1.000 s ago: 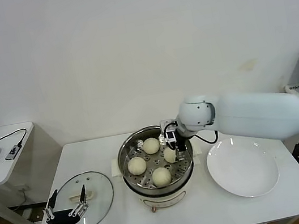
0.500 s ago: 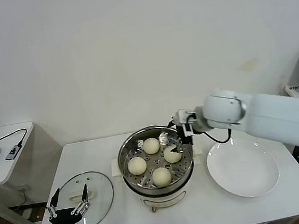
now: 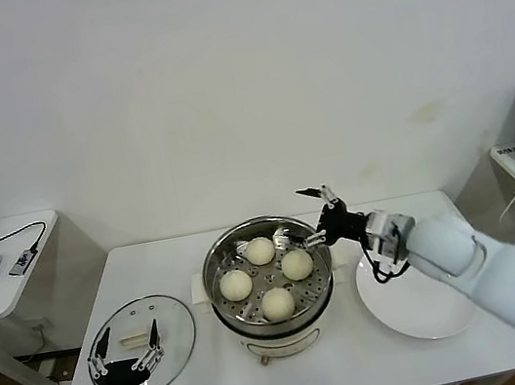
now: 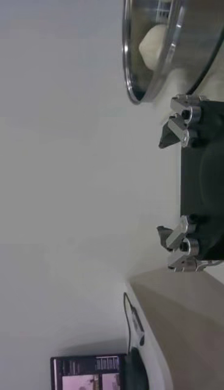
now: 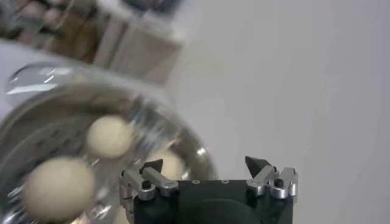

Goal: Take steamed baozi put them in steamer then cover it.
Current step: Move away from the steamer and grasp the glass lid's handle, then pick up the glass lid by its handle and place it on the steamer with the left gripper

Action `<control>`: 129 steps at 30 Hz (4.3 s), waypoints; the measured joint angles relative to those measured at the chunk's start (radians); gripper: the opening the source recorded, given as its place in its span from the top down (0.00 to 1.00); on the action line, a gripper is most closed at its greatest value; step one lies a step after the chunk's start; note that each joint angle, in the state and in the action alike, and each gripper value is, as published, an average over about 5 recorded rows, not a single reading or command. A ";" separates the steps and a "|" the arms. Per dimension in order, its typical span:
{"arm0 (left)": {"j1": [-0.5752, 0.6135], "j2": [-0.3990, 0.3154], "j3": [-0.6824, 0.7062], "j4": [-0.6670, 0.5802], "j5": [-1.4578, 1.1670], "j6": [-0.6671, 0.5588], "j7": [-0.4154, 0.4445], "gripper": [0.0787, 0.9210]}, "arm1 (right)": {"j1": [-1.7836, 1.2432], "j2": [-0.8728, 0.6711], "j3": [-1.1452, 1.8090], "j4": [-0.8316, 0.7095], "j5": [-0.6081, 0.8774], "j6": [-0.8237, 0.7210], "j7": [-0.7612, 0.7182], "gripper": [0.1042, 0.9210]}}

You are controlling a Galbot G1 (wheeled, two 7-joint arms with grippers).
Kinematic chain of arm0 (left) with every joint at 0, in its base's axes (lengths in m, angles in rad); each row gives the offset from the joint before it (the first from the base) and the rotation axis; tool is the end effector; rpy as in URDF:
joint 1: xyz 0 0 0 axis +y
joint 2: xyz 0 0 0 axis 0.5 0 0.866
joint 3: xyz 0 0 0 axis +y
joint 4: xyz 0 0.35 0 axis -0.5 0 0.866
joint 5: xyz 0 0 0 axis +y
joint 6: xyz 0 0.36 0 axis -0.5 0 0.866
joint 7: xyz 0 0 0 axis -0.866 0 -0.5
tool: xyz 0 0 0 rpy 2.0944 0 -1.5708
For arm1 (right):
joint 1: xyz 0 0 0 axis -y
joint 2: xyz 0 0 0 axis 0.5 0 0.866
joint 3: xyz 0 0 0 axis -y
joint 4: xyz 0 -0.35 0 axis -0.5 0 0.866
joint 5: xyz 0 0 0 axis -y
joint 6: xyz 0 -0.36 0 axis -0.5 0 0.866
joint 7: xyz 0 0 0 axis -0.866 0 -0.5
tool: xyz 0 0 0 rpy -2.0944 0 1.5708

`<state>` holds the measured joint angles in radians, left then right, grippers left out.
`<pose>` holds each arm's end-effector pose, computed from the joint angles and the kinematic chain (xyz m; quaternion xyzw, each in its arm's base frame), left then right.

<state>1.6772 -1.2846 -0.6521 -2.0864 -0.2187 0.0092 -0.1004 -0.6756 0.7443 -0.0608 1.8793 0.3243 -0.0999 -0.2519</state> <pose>0.1602 0.0872 -0.3076 0.0319 -0.9970 -0.0482 0.0519 0.3763 -0.0489 -0.1777 -0.3790 0.8827 -0.2712 0.0609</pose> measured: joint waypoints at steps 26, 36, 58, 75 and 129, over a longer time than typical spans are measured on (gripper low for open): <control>0.076 0.153 -0.128 0.179 1.070 -0.054 -0.102 0.12 | -0.777 0.601 0.970 0.136 -0.221 0.210 0.067 0.12; -0.057 0.216 -0.047 0.324 1.282 -0.065 -0.100 0.12 | -0.842 0.666 1.103 0.140 -0.231 0.218 0.113 0.12; -0.259 0.258 0.099 0.493 1.371 -0.051 -0.049 0.12 | -0.882 0.709 1.172 0.123 -0.254 0.231 0.133 0.12; -0.375 0.249 0.137 0.600 1.355 -0.050 -0.041 0.17 | -0.889 0.720 1.166 0.114 -0.273 0.242 0.130 0.12; -0.336 0.409 0.168 0.044 1.179 0.360 0.117 0.94 | -0.916 0.730 1.039 0.091 -0.369 0.298 0.107 0.12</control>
<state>1.3409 -0.8751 -0.4840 -2.0428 0.9600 0.3692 0.0163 -1.5912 1.4741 0.9779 1.9706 -0.0445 0.1980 -0.1446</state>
